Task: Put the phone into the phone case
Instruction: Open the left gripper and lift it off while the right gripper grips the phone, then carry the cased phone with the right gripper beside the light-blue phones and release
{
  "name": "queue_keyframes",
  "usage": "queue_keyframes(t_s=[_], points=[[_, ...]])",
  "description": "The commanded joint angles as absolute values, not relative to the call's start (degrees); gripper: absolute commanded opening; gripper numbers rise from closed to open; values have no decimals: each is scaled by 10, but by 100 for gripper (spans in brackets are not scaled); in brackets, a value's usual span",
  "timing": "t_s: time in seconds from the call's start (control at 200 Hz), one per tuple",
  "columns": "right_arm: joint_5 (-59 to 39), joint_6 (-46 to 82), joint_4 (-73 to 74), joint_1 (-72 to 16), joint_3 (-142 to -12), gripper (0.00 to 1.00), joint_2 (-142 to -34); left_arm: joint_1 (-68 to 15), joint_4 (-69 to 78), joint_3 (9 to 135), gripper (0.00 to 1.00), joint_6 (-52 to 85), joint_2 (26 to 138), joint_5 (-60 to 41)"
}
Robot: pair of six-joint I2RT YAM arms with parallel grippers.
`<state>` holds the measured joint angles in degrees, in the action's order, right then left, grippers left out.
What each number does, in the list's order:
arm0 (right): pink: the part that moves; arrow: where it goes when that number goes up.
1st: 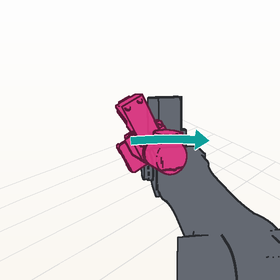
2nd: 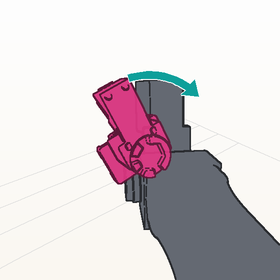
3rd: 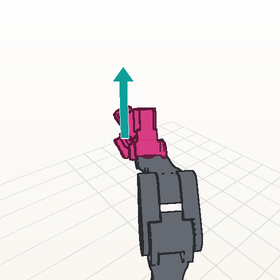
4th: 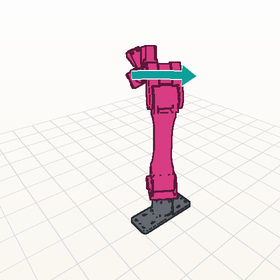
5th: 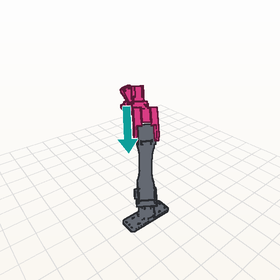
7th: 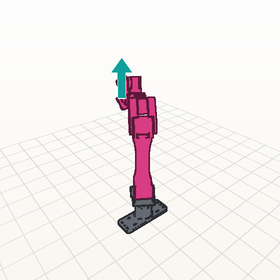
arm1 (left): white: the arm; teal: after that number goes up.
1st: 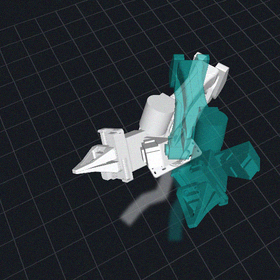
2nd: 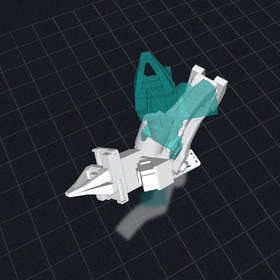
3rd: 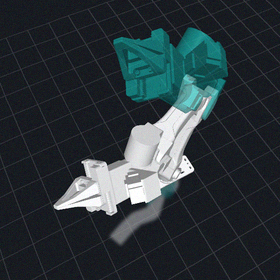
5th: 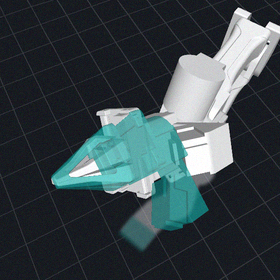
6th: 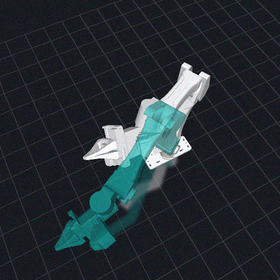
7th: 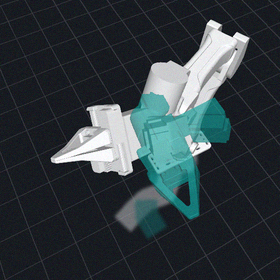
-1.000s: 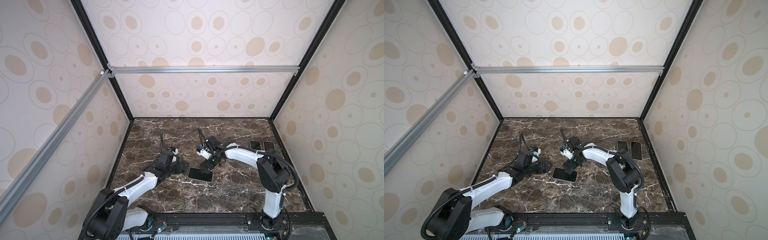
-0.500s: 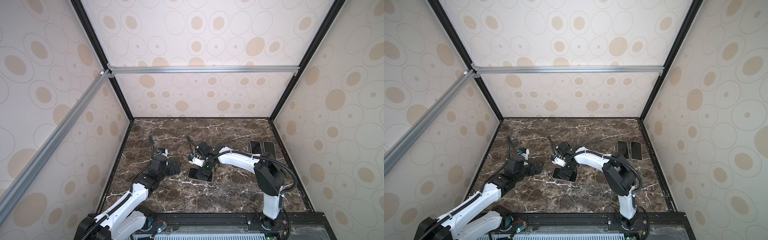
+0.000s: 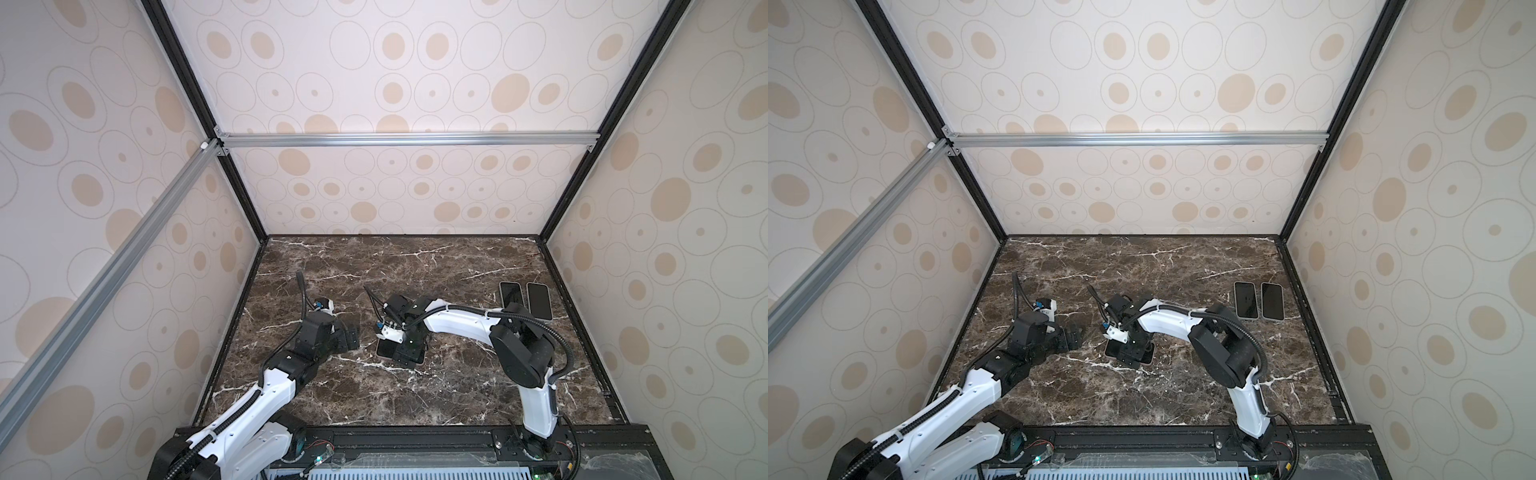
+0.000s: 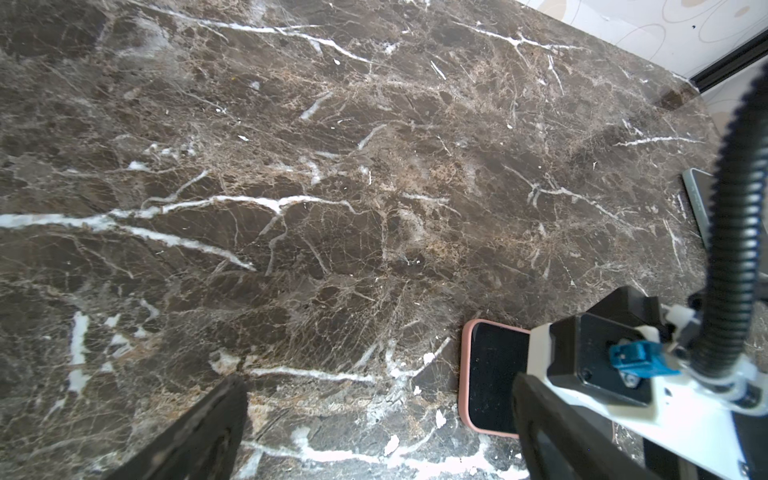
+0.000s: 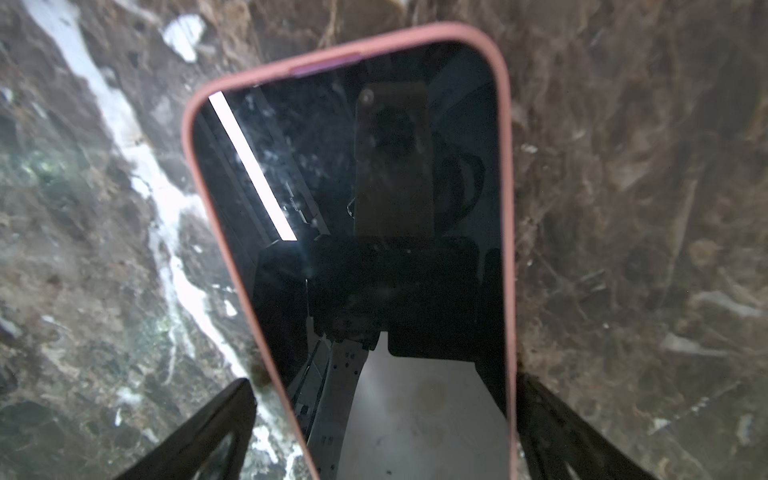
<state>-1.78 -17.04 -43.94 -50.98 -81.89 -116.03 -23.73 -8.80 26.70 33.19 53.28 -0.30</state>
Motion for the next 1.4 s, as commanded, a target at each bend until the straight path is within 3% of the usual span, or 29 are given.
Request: queue_keyframes(t_s=[0.0,0.27,0.46,0.585,0.75,1.11,1.396], points=[[15,-171,-469,-518,-835,94,-1181,-231,-93,268,100,337,528,5],[33,-138,-464,-520,-829,79,-1196,-231,-95,269,100,337,522,10],[5,-97,-445,-507,-825,57,-1189,-230,-97,269,100,337,514,15],[-10,-62,-420,-485,-805,48,-1164,-231,-98,268,100,337,509,17],[-32,-1,-388,-432,-774,27,-1111,-230,-95,266,100,337,510,15],[13,109,-329,-300,-726,21,-1027,-230,-74,260,100,331,508,-4],[31,136,-318,-211,-738,20,-1026,-230,-67,255,100,331,501,-10]])
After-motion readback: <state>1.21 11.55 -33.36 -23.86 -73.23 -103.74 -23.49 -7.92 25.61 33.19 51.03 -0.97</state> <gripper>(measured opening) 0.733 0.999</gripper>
